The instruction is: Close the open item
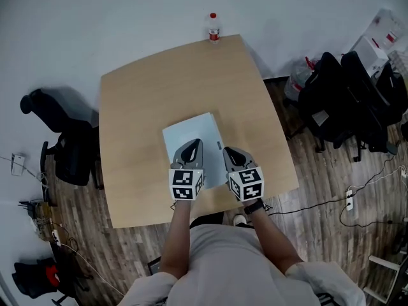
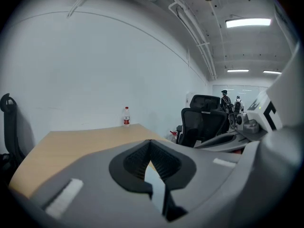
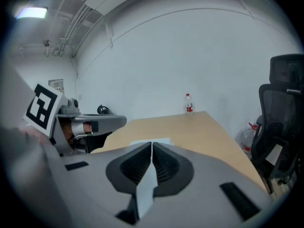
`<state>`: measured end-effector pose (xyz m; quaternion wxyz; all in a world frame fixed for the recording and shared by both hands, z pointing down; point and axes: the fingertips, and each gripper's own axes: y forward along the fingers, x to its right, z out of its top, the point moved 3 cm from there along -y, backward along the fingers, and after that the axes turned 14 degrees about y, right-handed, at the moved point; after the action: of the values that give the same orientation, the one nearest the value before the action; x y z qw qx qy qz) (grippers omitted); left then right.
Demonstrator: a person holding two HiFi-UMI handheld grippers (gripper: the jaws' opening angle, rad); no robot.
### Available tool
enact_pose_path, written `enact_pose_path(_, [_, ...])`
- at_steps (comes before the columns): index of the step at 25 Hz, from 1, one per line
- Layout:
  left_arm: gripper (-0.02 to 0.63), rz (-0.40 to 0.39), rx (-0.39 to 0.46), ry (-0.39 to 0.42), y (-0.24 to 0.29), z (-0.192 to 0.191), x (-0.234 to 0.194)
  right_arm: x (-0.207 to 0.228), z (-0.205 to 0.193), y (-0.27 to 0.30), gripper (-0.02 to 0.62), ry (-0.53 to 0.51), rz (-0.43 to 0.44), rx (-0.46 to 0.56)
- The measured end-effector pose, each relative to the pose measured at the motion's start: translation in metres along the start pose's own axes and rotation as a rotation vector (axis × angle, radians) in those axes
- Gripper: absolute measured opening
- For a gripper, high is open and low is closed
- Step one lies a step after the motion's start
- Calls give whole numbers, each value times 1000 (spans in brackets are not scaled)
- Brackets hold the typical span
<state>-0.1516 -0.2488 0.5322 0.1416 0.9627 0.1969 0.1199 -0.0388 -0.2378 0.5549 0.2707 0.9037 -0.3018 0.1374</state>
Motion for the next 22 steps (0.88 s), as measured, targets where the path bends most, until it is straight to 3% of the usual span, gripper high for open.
enact_pose_path(9, [9, -56, -91, 5, 34, -30, -9, 24, -25, 22, 14, 28, -64, -75])
enact_pose_path(22, [9, -150, -217, -3, 70, -79, -6, 38, -62, 49, 14, 69, -87, -185])
